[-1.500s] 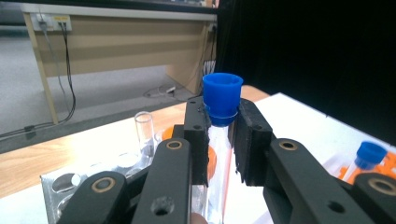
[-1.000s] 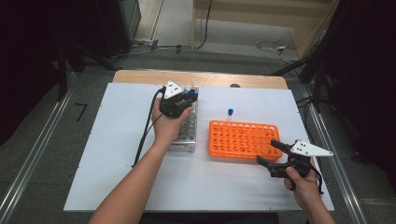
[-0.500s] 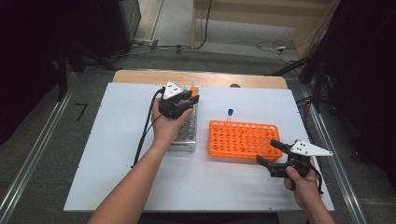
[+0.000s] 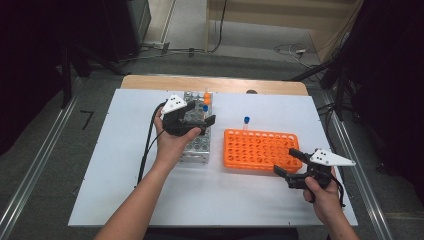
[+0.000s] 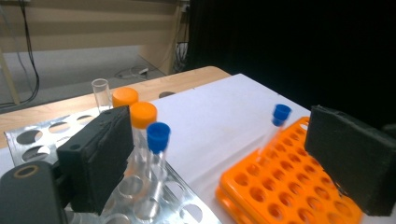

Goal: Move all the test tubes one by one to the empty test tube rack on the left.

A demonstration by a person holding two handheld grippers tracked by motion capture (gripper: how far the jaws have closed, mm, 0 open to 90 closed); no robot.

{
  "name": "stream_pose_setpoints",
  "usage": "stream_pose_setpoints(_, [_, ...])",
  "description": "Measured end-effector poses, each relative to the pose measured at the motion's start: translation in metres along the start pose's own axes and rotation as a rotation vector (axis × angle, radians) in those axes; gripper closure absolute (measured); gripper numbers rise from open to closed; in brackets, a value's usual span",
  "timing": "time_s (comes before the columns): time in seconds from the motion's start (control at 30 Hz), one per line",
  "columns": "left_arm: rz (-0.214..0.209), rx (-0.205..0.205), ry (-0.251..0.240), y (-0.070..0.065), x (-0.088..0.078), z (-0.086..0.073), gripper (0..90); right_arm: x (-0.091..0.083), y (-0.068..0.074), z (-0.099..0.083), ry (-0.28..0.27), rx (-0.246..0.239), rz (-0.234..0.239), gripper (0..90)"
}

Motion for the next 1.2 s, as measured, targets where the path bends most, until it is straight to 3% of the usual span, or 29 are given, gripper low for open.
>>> stream_pose_setpoints(0.13, [-0.027,0.010,-0.008,-0.009,-0.016,-0.004,0.0,0.002,0.000,0.003,-0.005,0.003,0.001,8.0])
stream_pose_setpoints(0.27, [-0.047,0.001,-0.009,-0.018,-0.030,-0.012,0.0,0.005,0.001,0.007,-0.006,0.005,-0.004,8.0])
stream_pose_setpoints(0.4, [-0.055,0.027,0.000,-0.029,-0.043,-0.019,0.0,0.009,0.001,0.013,-0.002,0.009,-0.012,8.0])
stream_pose_setpoints(0.57, [-0.070,0.030,-0.016,-0.039,-0.059,-0.024,0.0,0.017,0.003,0.021,-0.005,0.006,-0.007,8.0])
stream_pose_setpoints(1.0, [-0.072,0.007,0.008,-0.044,-0.082,-0.048,0.0,0.056,0.010,0.044,0.012,-0.007,0.021,8.0])
stream_pose_setpoints(1.2, [-0.062,-0.007,0.004,-0.040,-0.087,-0.051,0.0,0.080,0.009,0.050,0.029,0.001,0.005,8.2])
Point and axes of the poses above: each handheld gripper's, and its own axes: x roughly forward along the jaws, z roughly out of its top, y roughly to its left, the point moved 5 cm from there along x, roughly forward along the jaws, and after that the axes turned 3 degrees about -y, right-handed, at the moved point
